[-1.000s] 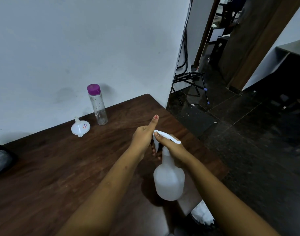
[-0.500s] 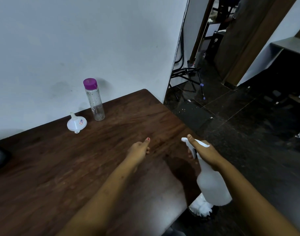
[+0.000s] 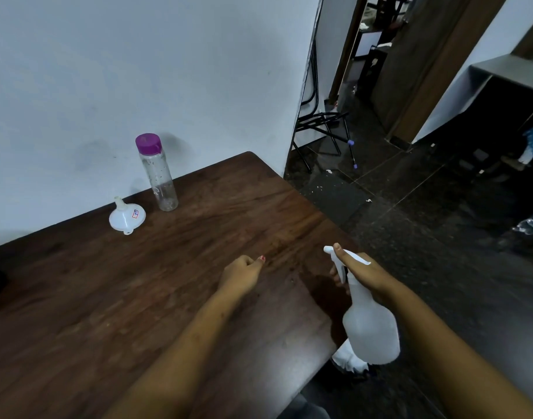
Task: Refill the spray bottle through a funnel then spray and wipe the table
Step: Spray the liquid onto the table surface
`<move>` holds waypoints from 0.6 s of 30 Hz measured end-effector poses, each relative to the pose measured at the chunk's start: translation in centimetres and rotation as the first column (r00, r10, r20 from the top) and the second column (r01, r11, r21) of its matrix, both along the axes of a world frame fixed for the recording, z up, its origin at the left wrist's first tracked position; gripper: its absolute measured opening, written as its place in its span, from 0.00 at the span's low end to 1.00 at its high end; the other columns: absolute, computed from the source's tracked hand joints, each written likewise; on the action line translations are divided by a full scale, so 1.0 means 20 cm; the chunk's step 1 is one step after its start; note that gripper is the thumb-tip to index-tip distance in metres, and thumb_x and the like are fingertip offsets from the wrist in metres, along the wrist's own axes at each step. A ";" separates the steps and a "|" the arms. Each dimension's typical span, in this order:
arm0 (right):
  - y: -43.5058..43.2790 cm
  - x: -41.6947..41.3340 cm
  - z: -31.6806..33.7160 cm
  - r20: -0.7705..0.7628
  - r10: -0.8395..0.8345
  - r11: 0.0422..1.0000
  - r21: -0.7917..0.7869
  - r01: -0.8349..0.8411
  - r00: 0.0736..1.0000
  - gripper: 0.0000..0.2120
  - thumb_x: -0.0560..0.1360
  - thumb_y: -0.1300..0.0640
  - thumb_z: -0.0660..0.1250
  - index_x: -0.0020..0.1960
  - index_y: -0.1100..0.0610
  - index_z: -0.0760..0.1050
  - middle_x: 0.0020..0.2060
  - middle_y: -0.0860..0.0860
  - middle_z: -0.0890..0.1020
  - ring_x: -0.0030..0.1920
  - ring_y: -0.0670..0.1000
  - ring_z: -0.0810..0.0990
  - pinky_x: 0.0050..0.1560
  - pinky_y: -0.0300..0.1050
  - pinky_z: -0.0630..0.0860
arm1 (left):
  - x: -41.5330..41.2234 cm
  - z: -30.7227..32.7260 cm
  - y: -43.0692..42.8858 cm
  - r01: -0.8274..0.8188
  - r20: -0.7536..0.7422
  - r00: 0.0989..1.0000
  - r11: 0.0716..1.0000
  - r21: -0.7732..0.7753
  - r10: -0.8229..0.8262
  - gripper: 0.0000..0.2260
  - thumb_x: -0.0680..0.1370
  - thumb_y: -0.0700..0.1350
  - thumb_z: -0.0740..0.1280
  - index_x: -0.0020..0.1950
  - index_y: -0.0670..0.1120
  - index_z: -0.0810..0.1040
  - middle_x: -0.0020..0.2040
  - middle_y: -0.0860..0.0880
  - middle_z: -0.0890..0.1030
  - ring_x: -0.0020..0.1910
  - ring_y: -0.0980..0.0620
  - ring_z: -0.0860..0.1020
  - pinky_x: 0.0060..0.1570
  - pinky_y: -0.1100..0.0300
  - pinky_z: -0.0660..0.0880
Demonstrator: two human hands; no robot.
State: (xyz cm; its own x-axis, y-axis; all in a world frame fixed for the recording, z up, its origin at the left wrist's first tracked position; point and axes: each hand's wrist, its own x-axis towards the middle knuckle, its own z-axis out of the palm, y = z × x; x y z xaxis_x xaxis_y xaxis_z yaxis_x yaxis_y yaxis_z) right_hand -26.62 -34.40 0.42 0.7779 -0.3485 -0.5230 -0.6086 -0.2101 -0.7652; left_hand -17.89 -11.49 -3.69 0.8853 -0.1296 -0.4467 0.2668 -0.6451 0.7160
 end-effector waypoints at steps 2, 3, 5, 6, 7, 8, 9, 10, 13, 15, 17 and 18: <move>0.00 0.00 -0.02 -0.014 0.068 0.993 -0.100 -0.069 0.998 0.29 0.75 0.36 0.56 0.63 0.55 0.76 0.50 0.55 0.82 0.45 0.50 0.79 0.43 0.40 0.74 | -0.01 0.00 0.00 -0.003 -0.001 1.000 1.000 0.005 0.003 0.16 0.78 0.57 0.61 0.47 0.45 0.79 0.48 0.46 0.79 0.52 0.46 0.76 0.49 0.57 0.71; 0.00 0.00 -0.01 -0.016 0.098 0.980 -0.171 -0.099 0.995 0.28 0.74 0.34 0.55 0.62 0.50 0.77 0.50 0.53 0.82 0.46 0.48 0.79 0.43 0.40 0.74 | -0.01 0.00 0.00 -0.006 -0.002 1.000 1.000 0.006 0.006 0.16 0.78 0.56 0.61 0.48 0.45 0.79 0.49 0.45 0.80 0.52 0.45 0.76 0.49 0.57 0.71; -0.01 0.02 -0.02 -0.021 0.108 0.964 -0.243 -0.110 0.994 0.26 0.75 0.33 0.54 0.59 0.47 0.78 0.49 0.54 0.82 0.43 0.47 0.78 0.40 0.39 0.72 | -0.02 0.00 0.01 -0.006 -0.003 1.000 1.000 0.008 0.006 0.15 0.78 0.56 0.61 0.47 0.45 0.79 0.49 0.45 0.80 0.52 0.45 0.76 0.49 0.57 0.72; -0.01 0.02 -0.02 -0.039 0.117 0.956 -0.265 -0.123 0.992 0.25 0.75 0.33 0.54 0.59 0.47 0.79 0.52 0.56 0.82 0.42 0.46 0.77 0.40 0.38 0.71 | -0.02 0.00 0.01 -0.003 -0.003 1.000 1.000 0.012 0.003 0.15 0.78 0.56 0.61 0.47 0.45 0.78 0.49 0.44 0.80 0.52 0.45 0.77 0.49 0.57 0.72; -0.01 0.01 -0.02 -0.050 0.138 0.952 -0.269 -0.146 0.989 0.25 0.75 0.32 0.54 0.59 0.45 0.78 0.56 0.55 0.81 0.43 0.46 0.77 0.42 0.39 0.71 | -0.02 -0.01 0.02 -0.001 -0.002 1.000 1.000 0.017 0.001 0.15 0.78 0.56 0.61 0.46 0.45 0.78 0.50 0.44 0.80 0.53 0.44 0.77 0.49 0.56 0.72; -0.02 0.01 -0.02 -0.061 0.150 0.953 -0.256 -0.160 0.987 0.25 0.74 0.32 0.53 0.60 0.43 0.77 0.59 0.54 0.80 0.47 0.46 0.77 0.46 0.40 0.73 | -0.02 -0.01 0.02 0.002 -0.004 1.000 1.000 0.020 -0.002 0.15 0.78 0.56 0.61 0.46 0.46 0.78 0.50 0.44 0.80 0.53 0.44 0.77 0.49 0.56 0.72; -0.02 0.01 -0.01 -0.057 0.157 0.958 -0.232 -0.166 0.986 0.26 0.73 0.30 0.53 0.62 0.42 0.75 0.61 0.53 0.79 0.50 0.47 0.77 0.51 0.43 0.74 | -0.02 -0.01 0.01 0.005 -0.007 1.000 1.000 0.020 -0.005 0.15 0.78 0.56 0.61 0.46 0.46 0.78 0.50 0.43 0.80 0.53 0.44 0.76 0.49 0.56 0.71; -0.02 0.01 0.00 -0.063 0.169 0.960 -0.215 -0.179 0.984 0.28 0.71 0.29 0.52 0.62 0.42 0.75 0.60 0.52 0.79 0.52 0.48 0.77 0.54 0.45 0.74 | -0.02 -0.01 0.01 0.011 -0.010 1.000 1.000 0.020 -0.011 0.14 0.78 0.56 0.60 0.46 0.46 0.78 0.50 0.43 0.80 0.53 0.44 0.76 0.48 0.57 0.71; -0.01 0.01 0.04 -0.080 0.178 0.956 -0.222 -0.191 0.981 0.38 0.65 0.27 0.53 0.57 0.55 0.80 0.45 0.54 0.83 0.48 0.51 0.81 0.46 0.42 0.76 | -0.02 0.00 0.01 0.034 -0.016 0.999 0.999 0.019 -0.034 0.14 0.79 0.55 0.60 0.43 0.47 0.75 0.51 0.43 0.81 0.52 0.45 0.76 0.42 0.58 0.66; 0.00 0.02 0.04 -0.073 0.181 0.954 -0.229 -0.193 0.981 0.39 0.66 0.28 0.52 0.54 0.58 0.80 0.42 0.54 0.83 0.48 0.53 0.82 0.44 0.39 0.74 | -0.02 0.00 0.00 0.045 -0.022 0.999 0.999 0.018 -0.045 0.14 0.79 0.56 0.60 0.46 0.46 0.77 0.53 0.43 0.80 0.54 0.45 0.76 0.44 0.59 0.67; 0.01 0.02 0.03 -0.074 0.188 0.960 -0.198 -0.199 0.979 0.37 0.71 0.31 0.52 0.59 0.61 0.78 0.50 0.56 0.82 0.53 0.53 0.80 0.48 0.39 0.72 | -0.02 0.00 0.00 0.061 -0.034 0.998 0.998 0.016 -0.061 0.15 0.79 0.56 0.59 0.48 0.46 0.77 0.53 0.44 0.80 0.55 0.45 0.76 0.47 0.59 0.69; 0.03 0.02 0.04 -0.077 0.187 0.963 -0.181 -0.198 0.979 0.37 0.72 0.32 0.52 0.62 0.62 0.75 0.55 0.57 0.81 0.54 0.54 0.78 0.51 0.40 0.71 | -0.02 -0.01 0.00 0.069 -0.040 0.997 0.998 0.014 -0.068 0.15 0.79 0.56 0.59 0.47 0.47 0.77 0.53 0.44 0.80 0.54 0.45 0.76 0.47 0.59 0.69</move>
